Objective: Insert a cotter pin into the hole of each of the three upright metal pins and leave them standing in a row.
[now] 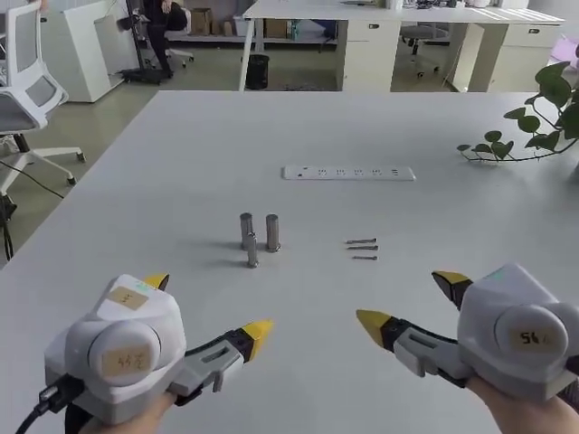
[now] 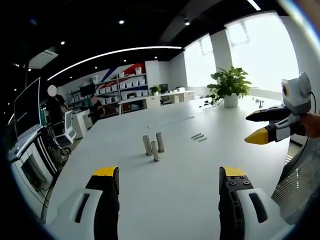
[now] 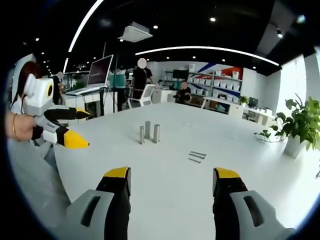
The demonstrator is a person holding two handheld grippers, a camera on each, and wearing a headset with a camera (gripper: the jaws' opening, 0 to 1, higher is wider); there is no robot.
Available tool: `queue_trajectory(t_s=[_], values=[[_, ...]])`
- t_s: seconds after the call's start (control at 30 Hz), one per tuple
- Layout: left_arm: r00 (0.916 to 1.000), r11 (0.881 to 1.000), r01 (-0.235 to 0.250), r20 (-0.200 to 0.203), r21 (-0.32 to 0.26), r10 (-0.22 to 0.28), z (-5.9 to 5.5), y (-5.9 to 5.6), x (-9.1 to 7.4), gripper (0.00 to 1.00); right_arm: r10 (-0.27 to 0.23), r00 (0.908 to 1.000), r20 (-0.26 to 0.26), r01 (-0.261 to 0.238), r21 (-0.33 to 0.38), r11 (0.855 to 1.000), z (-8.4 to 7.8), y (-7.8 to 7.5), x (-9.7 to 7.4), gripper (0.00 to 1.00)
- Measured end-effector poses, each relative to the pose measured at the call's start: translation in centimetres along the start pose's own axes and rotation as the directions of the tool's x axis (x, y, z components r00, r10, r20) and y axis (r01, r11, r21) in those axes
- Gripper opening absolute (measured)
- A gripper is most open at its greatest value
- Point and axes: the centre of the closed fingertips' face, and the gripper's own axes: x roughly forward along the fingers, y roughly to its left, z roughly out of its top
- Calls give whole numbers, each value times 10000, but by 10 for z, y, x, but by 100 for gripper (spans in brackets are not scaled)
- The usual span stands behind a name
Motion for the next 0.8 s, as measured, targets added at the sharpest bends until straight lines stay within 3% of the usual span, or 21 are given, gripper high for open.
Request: queue_trajectory(t_s=[0.8], values=[[10000,9998,-17,-29,214,18,-1,-1,-1,84,-3,10000,32,2,212,9998,0,0,-2,65]])
